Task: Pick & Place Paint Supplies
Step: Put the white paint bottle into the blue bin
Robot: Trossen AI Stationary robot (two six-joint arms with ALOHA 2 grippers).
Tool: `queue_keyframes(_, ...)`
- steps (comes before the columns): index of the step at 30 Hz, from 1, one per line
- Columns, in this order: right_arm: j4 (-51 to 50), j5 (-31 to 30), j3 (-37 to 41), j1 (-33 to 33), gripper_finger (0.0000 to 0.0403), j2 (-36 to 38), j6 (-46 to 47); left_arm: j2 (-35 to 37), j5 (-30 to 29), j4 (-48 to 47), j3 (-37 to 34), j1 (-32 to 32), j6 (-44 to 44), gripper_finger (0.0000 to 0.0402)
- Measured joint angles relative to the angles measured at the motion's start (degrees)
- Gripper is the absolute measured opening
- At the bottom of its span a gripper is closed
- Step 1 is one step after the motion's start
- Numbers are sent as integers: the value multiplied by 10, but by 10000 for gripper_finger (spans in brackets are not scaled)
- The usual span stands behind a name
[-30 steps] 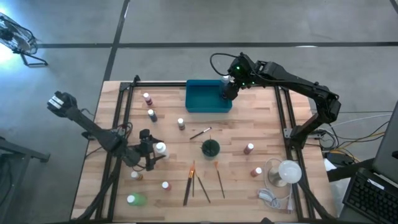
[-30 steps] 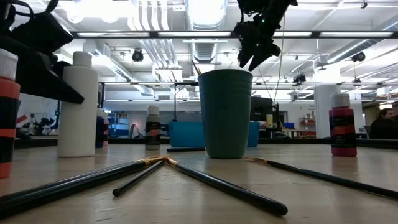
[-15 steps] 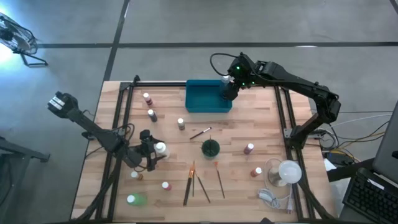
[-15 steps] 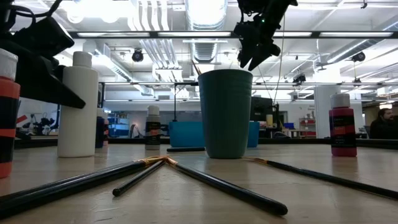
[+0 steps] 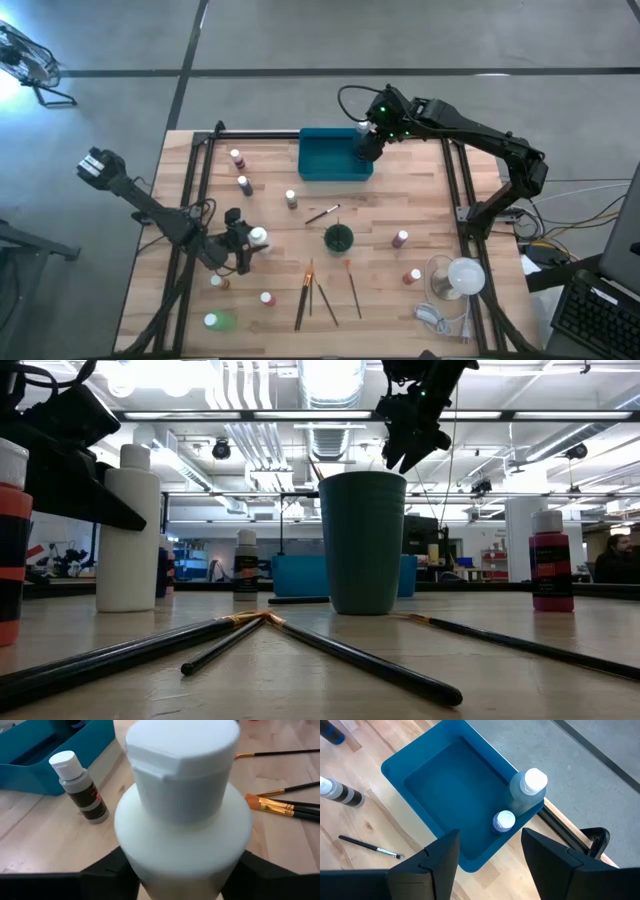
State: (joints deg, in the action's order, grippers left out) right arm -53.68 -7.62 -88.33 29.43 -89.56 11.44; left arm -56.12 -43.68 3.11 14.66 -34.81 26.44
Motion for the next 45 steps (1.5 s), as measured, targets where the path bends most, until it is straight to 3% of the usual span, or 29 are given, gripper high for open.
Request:
queue_keyframes(6,-1,-1,0,0,202,0,8,0,1,4,0,0,0,193)
queue_keyframes(14,-20,-45,0,0,181,0,17,4,11,19,18,0,-14,193)
queue_keyframes(28,-83,-61,0,24,199,3,72,9,7,-7,145,23,-148,193)
queue_keyframes(33,-93,-61,0,37,203,3,73,7,15,-96,216,79,-183,193)
queue_keyframes(37,-112,-87,0,49,198,3,73,7,51,-113,252,148,-221,193)
queue_keyframes(41,-126,-105,0,69,189,3,68,7,122,-96,277,232,-275,192)
queue_keyframes(45,-124,-106,0,88,182,3,44,1,236,-45,289,329,-312,192)
